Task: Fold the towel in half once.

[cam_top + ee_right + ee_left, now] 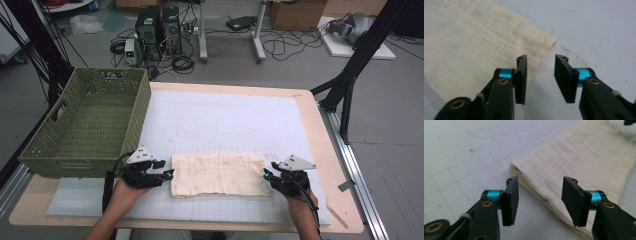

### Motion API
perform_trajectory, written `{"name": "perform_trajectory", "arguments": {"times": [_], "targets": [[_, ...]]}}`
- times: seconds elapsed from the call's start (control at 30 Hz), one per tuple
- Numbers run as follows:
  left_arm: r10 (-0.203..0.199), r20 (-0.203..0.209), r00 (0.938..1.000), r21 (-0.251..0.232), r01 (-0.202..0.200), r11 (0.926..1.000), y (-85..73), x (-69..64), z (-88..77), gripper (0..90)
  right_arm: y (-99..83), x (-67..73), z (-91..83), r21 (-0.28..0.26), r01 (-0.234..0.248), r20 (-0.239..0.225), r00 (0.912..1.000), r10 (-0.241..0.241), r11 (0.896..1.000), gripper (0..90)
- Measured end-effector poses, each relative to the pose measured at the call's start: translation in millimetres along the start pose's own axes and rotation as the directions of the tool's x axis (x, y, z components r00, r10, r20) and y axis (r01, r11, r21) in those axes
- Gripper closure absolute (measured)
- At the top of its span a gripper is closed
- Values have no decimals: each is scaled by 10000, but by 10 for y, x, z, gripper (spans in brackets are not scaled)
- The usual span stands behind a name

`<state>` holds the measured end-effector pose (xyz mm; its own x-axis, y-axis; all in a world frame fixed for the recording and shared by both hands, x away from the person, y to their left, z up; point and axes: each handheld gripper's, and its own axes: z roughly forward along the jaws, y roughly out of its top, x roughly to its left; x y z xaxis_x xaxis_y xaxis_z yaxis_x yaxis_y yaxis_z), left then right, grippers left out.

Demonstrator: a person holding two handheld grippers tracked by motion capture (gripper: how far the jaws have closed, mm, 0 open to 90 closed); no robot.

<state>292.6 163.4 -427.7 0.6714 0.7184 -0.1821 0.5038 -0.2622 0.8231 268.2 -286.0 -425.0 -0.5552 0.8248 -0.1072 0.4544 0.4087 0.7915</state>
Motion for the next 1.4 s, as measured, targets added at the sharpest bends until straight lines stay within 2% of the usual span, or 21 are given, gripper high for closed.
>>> {"name": "perform_trajectory", "arguments": {"times": [0.07, 0.2, 0.27, 0.33, 0.47, 0.5, 0.53, 0.6, 0.63, 0.67, 0.73, 0.77, 0.83, 0.93, 1.0, 1.1, 1.23, 1.27, 1.33, 1.37, 1.4], "targets": [[-232, -105, 9997, -114, 231, 9997, 71, 75, 56, 439, 76, -39, 53, -286, -149, 30, 9999, 149, 9995, 467], [-619, -62, 9981, -13, 619, 9981, 175, 192, 239, 424, 227, -106, 252, -396, -99, -277, 9996, 88, 9992, 456], [-564, -304, 9979, -41, 563, 9984, 196, 217, 316, 424, 270, -135, 373, -143, -111, -440, 9990, 105, 9998, 459], [-532, -281, 9982, -54, 530, 9986, 201, 223, 376, 433, 288, -165, 469, -157, -358, -773, 9964, 345, 9992, 487], [-439, -218, 9988, 786, 455, 9959, 157, 219, 517, 448, 284, -186, 625, 307, -494, -1087, 9927, 524, 9983, 514], [-422, -249, 9988, 772, 440, 9960, 147, 216, 532, 456, 274, -184, 657, 482, -436, -1178, 9918, 490, 9979, 530], [-451, -230, 9987, 738, 467, 9962, 147, 217, 528, 474, 261, -190, 685, 663, -379, -1328, 9901, 465, 9971, 543], [-391, -98, 9992, 851, 398, 9956, 142, 213, 527, 587, 236, -200, 695, 819, -418, -1467, 9877, 535, 9958, 574], [-79, -88, 9999, 1001, 87, 9949, 138, 200, 519, 641, 226, -205, 690, 841, -611, -1552, 9851, 737, 9946, 610], [175, -92, 9998, 1063, -165, 9942, 134, 182, 517, 761, 212, -207, 680, 834, -871, -1663, 9810, 1001, 9927, 680], [201, -124, 9997, 1124, -186, 9935, 151, 177, 505, 849, 190, -200, 652, 821, -810, -1880, 9775, 953, 9933, 836], [235, -343, 9991, 1009, -199, 9947, 157, 181, 499, 856, 188, -190, 640, 812, -713, -1965, 9767, 861, 9941, 853], [58, -757, 9971, 544, -16, 9985, 175, 211, 473, 860, 206, -142, 609, 831, -294, -1883, 9811, 446, 9961, 857], [-2, -1296, 9916, 57, 9, 10000, 211, 258, 457, 861, 232, -62, 552, 394, -102, -1650, 9861, 165, 9992, 857], [102, -1362, 9906, 148, -83, 9999, 253, 259, 496, 861, 248, -37, 554, 346, 23, -1248, 9922, 20, 9994, 857], [203, -1485, 9887, 180, -178, 9997, 293, 222, 570, 858, 250, -53, 598, 531, -219, -595, 9979, 250, 9984, 858], [165, -1637, 9864, 244, -126, 9996, 285, 190, 669, 851, 263, -66, 670, 722, -203, 413, 9990, 173, 9972, 857], [151, -1659, 9860, 297, -103, 9995, 278, 186, 685, 845, 267, -63, 688, 776, -218, 509, 9985, 179, 9967, 856], [163, -1798, 9836, 329, -105, 9994, 275, 187, 680, 791, 272, -50, 714, 837, -130, 722, 9974, 69, 9964, 829], [29, -1874, 9823, 207, 10, 9998, 280, 195, 657, 705, 275, -46, 712, 832, -31, 891, 9960, -44, 9965, 796], [-166, -1709, 9851, 12, 170, 9999, 286, 210, 622, 662, 276, -43, 700, 809, -72, 991, 9951, -8, 9967, 759]]}}
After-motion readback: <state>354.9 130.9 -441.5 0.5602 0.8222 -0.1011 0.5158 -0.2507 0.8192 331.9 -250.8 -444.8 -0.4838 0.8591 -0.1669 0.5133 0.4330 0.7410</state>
